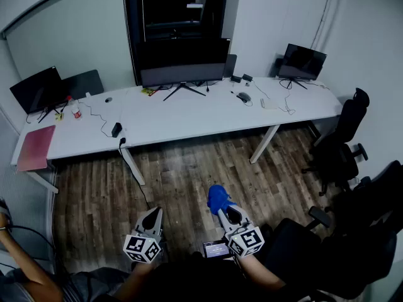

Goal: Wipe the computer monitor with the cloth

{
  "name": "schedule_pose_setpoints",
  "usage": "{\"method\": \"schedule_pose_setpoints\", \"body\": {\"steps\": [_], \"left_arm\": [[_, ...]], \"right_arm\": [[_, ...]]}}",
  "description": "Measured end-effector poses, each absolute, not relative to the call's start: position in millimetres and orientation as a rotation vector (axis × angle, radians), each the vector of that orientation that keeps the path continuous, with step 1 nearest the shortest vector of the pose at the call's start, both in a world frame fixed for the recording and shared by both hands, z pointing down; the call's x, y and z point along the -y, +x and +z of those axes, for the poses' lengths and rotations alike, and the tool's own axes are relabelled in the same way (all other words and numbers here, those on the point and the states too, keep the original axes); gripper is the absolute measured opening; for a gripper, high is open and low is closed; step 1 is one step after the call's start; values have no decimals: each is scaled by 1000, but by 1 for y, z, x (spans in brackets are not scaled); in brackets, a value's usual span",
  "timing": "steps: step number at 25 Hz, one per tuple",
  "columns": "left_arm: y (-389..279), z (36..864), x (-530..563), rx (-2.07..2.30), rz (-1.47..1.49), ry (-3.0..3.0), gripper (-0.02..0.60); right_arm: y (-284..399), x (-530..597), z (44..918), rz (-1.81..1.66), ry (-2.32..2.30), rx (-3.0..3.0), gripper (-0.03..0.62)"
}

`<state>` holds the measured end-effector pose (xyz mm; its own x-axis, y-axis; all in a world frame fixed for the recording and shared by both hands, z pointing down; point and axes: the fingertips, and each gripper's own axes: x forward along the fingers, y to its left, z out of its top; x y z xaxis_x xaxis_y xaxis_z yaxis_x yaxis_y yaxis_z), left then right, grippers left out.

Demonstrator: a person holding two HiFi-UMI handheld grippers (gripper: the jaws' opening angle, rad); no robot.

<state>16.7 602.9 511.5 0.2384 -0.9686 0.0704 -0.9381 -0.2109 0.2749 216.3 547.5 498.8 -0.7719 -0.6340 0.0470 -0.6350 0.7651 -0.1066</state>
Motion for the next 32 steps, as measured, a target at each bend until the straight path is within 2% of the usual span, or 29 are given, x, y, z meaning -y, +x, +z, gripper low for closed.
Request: {"method": "schedule_pose_setpoints", "body": {"steps": [14, 25, 32], "left_arm": [[43, 526, -575, 1770, -152, 2250, -6], [18, 528, -537, 1844, -179, 2193, -6], [-19, 544, -473, 1862, -200, 2124, -7]], "right_arm": [[240, -522, 520, 265, 1027, 2978, 63], [223, -480, 538, 303, 1007, 2953, 63], [200, -418, 558, 352, 955, 2899, 63]]}}
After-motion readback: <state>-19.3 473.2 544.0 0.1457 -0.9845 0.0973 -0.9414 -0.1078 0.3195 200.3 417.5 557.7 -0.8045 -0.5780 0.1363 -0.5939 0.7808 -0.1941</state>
